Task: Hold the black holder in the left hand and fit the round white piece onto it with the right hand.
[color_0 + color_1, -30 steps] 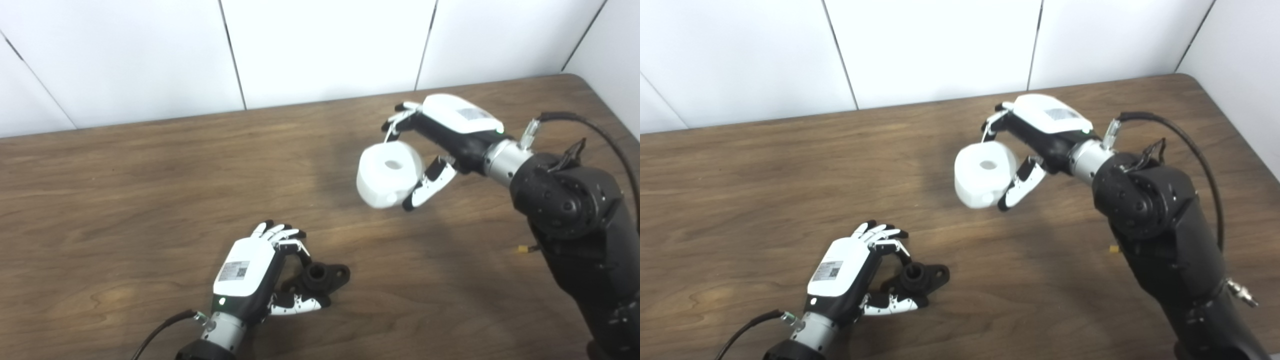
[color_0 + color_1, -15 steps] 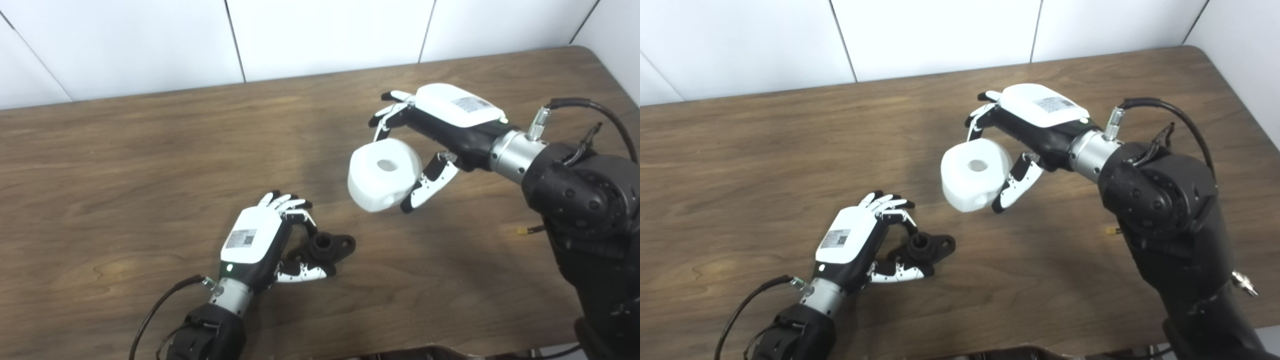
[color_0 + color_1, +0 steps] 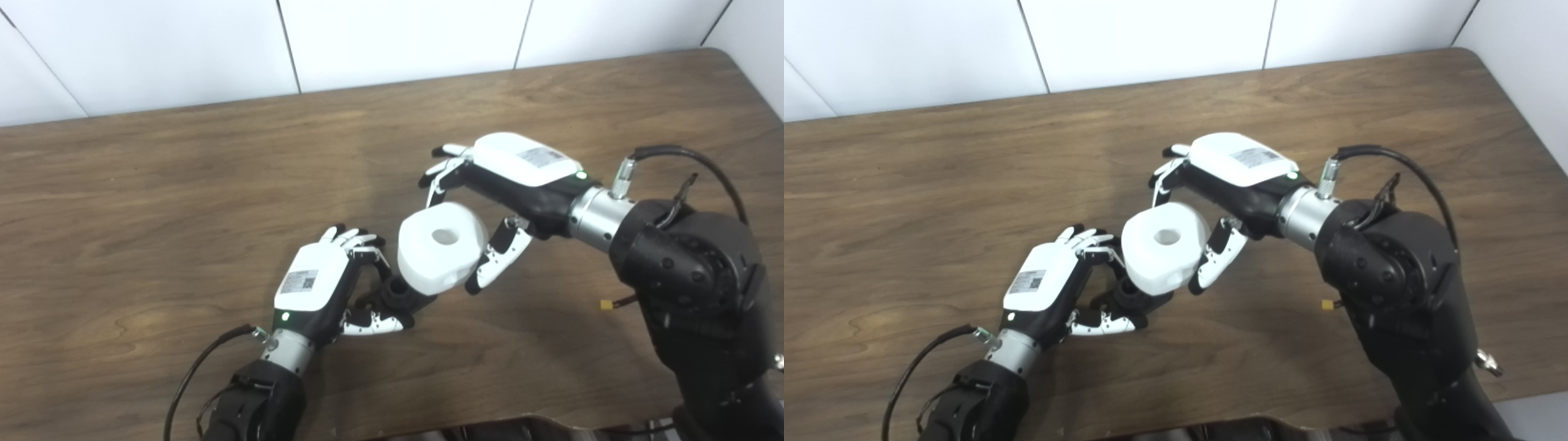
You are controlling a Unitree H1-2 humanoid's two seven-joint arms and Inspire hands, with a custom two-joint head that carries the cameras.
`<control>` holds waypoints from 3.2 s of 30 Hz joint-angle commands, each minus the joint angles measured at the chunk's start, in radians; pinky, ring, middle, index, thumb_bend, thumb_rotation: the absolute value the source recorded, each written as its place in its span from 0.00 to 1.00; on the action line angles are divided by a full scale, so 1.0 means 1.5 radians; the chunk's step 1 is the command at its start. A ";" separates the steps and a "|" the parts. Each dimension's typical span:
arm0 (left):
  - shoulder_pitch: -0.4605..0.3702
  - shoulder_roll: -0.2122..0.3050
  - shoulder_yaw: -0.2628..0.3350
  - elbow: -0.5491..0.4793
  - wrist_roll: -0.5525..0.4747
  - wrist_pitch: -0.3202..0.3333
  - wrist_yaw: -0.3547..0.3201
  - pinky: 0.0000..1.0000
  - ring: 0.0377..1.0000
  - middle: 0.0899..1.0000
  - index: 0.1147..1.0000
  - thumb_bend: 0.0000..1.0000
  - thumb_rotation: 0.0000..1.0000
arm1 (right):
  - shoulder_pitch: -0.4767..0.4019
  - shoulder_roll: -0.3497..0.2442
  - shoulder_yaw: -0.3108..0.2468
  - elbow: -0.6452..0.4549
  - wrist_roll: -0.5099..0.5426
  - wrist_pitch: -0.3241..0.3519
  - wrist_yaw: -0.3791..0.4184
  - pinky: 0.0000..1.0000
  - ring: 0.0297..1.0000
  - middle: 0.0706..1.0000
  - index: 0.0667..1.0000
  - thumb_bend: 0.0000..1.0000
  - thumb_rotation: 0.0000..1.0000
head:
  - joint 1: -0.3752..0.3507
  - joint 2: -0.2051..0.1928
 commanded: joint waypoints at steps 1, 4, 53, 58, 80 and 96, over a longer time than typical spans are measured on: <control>-0.005 -0.001 -0.004 -0.002 0.016 0.006 -0.013 0.97 0.88 0.80 0.42 0.52 0.06 | -0.009 0.004 0.001 -0.012 -0.008 -0.012 -0.017 0.94 0.96 0.81 0.45 0.52 0.15 | 0.000 0.001; -0.006 -0.001 -0.006 -0.004 0.018 0.009 -0.012 0.97 0.88 0.80 0.42 0.52 0.06 | -0.005 0.008 0.010 -0.007 -0.014 -0.017 -0.018 0.95 0.96 0.81 0.45 0.52 0.15 | 0.002 0.002; -0.007 -0.003 -0.013 -0.012 0.027 0.015 -0.022 0.96 0.87 0.80 0.42 0.52 0.06 | -0.006 0.059 0.033 0.027 -0.033 -0.033 -0.048 0.92 0.96 0.81 0.45 0.52 0.14 | 0.011 0.007; -0.007 -0.002 -0.013 -0.013 0.030 0.015 -0.022 0.96 0.87 0.80 0.42 0.52 0.06 | -0.005 0.064 0.036 0.031 -0.032 -0.031 -0.049 0.93 0.96 0.81 0.45 0.52 0.14 | 0.009 0.008; -0.008 -0.007 -0.012 -0.041 0.028 0.028 -0.043 0.97 0.88 0.80 0.42 0.52 0.06 | 0.003 0.071 0.047 0.035 -0.028 -0.027 -0.045 0.90 0.97 0.81 0.45 0.52 0.14 | 0.014 0.031; -0.008 -0.011 -0.011 -0.045 0.027 0.033 -0.052 0.98 0.89 0.80 0.42 0.52 0.06 | 0.023 0.069 0.050 0.042 -0.041 -0.040 -0.061 0.90 0.97 0.81 0.45 0.52 0.14 | 0.008 0.032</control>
